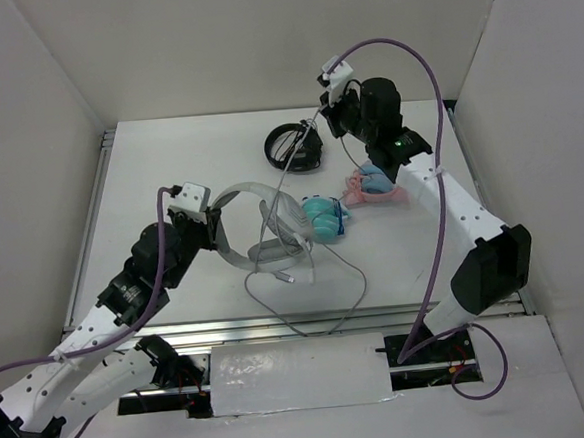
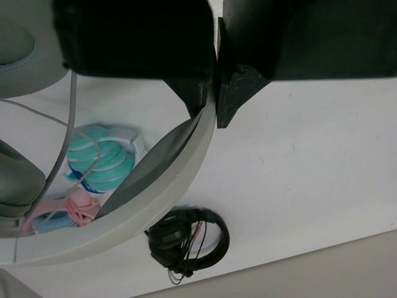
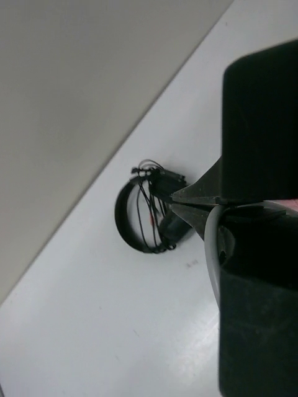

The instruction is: Wrap the headphones

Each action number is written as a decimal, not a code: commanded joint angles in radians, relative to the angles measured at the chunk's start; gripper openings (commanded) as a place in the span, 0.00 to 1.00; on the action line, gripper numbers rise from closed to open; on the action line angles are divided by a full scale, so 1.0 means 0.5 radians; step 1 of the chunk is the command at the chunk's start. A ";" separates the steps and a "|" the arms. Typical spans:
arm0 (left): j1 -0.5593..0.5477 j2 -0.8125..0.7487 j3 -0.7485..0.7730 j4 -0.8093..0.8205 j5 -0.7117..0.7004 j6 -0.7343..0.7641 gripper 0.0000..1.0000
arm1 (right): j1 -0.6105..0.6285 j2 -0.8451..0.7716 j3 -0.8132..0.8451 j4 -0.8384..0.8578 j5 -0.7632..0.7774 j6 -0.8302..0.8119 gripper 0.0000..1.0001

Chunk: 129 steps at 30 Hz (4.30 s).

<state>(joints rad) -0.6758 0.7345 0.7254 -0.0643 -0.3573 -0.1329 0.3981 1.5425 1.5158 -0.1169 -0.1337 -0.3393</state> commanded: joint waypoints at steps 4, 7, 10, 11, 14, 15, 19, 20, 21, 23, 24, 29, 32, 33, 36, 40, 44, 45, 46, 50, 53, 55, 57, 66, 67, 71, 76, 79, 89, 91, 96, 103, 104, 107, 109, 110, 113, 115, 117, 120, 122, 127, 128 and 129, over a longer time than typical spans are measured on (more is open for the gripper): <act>-0.017 -0.012 0.405 0.193 0.422 -0.065 0.00 | 0.069 0.032 -0.126 0.298 -0.521 0.123 0.03; -0.017 0.010 0.570 0.193 0.490 -0.133 0.00 | 0.109 0.124 -0.194 0.420 -0.591 0.190 0.04; -0.017 0.068 0.800 0.160 0.335 -0.279 0.00 | 0.182 0.228 -0.233 0.592 -0.766 0.408 0.06; -0.017 0.101 0.871 0.135 0.292 -0.301 0.00 | 0.213 0.247 -0.252 0.638 -0.791 0.445 0.07; -0.020 0.224 1.114 -0.022 0.102 -0.366 0.00 | 0.323 0.259 -0.426 1.049 -0.745 0.644 0.07; -0.020 0.270 1.160 -0.028 0.034 -0.390 0.00 | 0.339 0.271 -0.463 1.266 -0.781 0.782 0.09; -0.020 0.378 1.420 -0.077 -0.126 -0.378 0.00 | 0.412 0.375 -0.504 1.654 -0.923 1.037 0.13; -0.020 0.439 1.476 -0.089 -0.153 -0.342 0.00 | 0.431 0.400 -0.488 1.691 -0.923 1.104 0.14; -0.020 0.467 1.598 -0.114 -0.190 -0.335 0.00 | 0.458 0.461 -0.473 1.773 -0.941 1.135 0.20; -0.020 0.552 1.718 -0.172 -0.203 -0.290 0.00 | 0.480 0.590 -0.421 1.856 -0.978 1.273 0.26; -0.020 0.574 1.819 -0.190 -0.215 -0.274 0.00 | 0.498 0.636 -0.399 1.936 -1.012 1.313 0.38; -0.020 0.748 2.117 -0.224 -0.417 -0.149 0.00 | 0.563 0.988 -0.258 2.309 -1.340 1.733 0.48; -0.014 0.862 2.252 -0.185 -0.485 -0.063 0.00 | 0.667 1.099 -0.374 2.653 -1.444 1.914 0.45; -0.014 0.899 2.295 -0.197 -0.525 -0.050 0.00 | 0.692 1.121 -0.408 2.700 -1.496 1.939 0.43; 0.017 1.019 2.381 -0.115 -0.718 0.057 0.00 | 0.784 1.152 -0.518 2.835 -1.628 1.973 0.32; 0.136 1.157 2.510 -0.101 -0.822 0.122 0.00 | 0.867 1.082 -0.708 3.260 -1.874 2.215 0.18; 0.287 1.215 2.581 -0.108 -0.875 0.110 0.00 | 0.867 0.794 -1.366 3.654 -1.880 2.351 0.08; 0.342 1.240 2.574 -0.156 -0.869 0.079 0.00 | 0.864 0.644 -1.484 3.694 -1.783 2.348 0.02; 0.485 1.261 2.571 -0.208 -0.784 -0.058 0.00 | 0.864 0.567 -1.610 3.731 -1.727 2.335 0.00; 0.924 1.381 2.483 -0.414 -0.427 -0.464 0.00 | 0.864 0.058 -2.159 3.386 -1.439 2.109 0.00; 1.112 1.503 2.391 -0.457 -0.402 -0.611 0.00 | 0.897 -0.482 -2.255 2.544 -1.080 1.702 0.00; 1.164 1.574 2.305 -0.454 -0.430 -0.657 0.00 | 1.044 -0.889 -2.179 1.712 -0.571 1.281 0.00; 1.171 1.590 2.188 -0.409 -0.467 -0.655 0.00 | 1.231 -1.160 -2.029 1.318 -0.176 0.966 0.00; 1.125 1.375 1.161 -0.016 -0.345 -0.851 0.00 | 1.410 -1.395 -1.467 0.673 1.218 0.182 0.00; 1.076 1.351 0.996 0.030 -0.304 -0.830 0.00 | 1.385 -1.376 -1.379 0.666 1.246 0.115 0.00; 0.855 1.210 0.639 0.260 -0.252 -0.630 0.00 | 1.232 -1.238 -1.194 0.715 1.237 -0.232 0.00; 0.601 1.035 0.378 0.203 -0.075 -0.346 0.00 | 1.005 -1.063 -0.879 0.627 0.924 -0.352 0.00; 0.407 0.845 0.183 0.135 0.011 -0.317 0.00 | 0.858 -0.959 -0.740 0.605 0.759 -0.475 0.00; 0.036 0.173 -0.132 0.030 0.438 -0.253 0.00 | 0.115 -0.457 -0.372 0.476 -0.125 -0.334 0.00; -0.023 0.136 -0.080 0.021 0.491 -0.243 0.00 | 0.066 -0.364 -0.350 0.452 -0.186 -0.291 0.00; -0.090 0.025 0.092 -0.022 0.506 -0.204 0.00 | -0.044 -0.134 -0.503 0.703 -0.300 -0.055 0.00; -0.103 -0.037 0.331 0.040 0.436 -0.228 0.00 | -0.100 0.151 -0.507 0.657 -0.861 0.172 0.01; -0.100 -0.021 0.444 0.034 0.411 -0.222 0.00 | -0.066 0.164 -0.516 0.657 -0.913 0.179 0.04; -0.087 0.101 0.750 -0.034 0.258 -0.216 0.00 | -0.002 0.195 -0.559 0.737 -1.088 0.243 0.19; -0.078 0.184 0.935 -0.116 0.163 -0.222 0.00 | 0.078 0.204 -0.620 0.893 -1.089 0.316 0.24; -0.072 0.264 1.100 -0.202 0.123 -0.192 0.00 | 0.109 0.228 -0.635 0.945 -1.083 0.344 0.27; -0.069 0.319 1.285 -0.258 0.086 -0.176 0.00 | 0.219 0.320 -0.623 1.044 -1.141 0.460 0.31; -0.066 0.335 1.365 -0.292 0.021 -0.200 0.00 | 0.311 0.412 -0.620 1.126 -1.184 0.552 0.32; -0.060 0.350 1.512 -0.359 -0.031 -0.206 0.00 | 0.394 0.467 -0.648 1.298 -1.196 0.659 0.34; -0.054 0.402 1.684 -0.362 0.009 -0.139 0.00 | 0.489 0.623 -0.620 1.476 -1.276 0.868 0.36; -0.054 0.421 1.795 -0.359 0.015 -0.093 0.00 | 0.547 0.688 -0.590 1.565 -1.294 0.930 0.38; -0.047 0.580 2.122 -0.417 -0.129 0.026 0.00 | 0.747 0.885 -0.645 1.825 -1.309 1.206 0.40; -0.044 0.605 2.157 -0.433 -0.178 0.042 0.00 | 0.774 0.912 -0.696 1.969 -1.322 1.264 0.40; -0.041 0.650 2.194 -0.451 -0.233 0.054 0.00 | 0.805 0.979 -0.721 2.049 -1.361 1.359 0.37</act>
<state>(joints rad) -0.7036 1.0328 1.7359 -0.3820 -0.3897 -0.1154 0.7563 1.9903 1.1885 0.6960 -0.7681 0.1986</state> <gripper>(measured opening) 0.098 0.383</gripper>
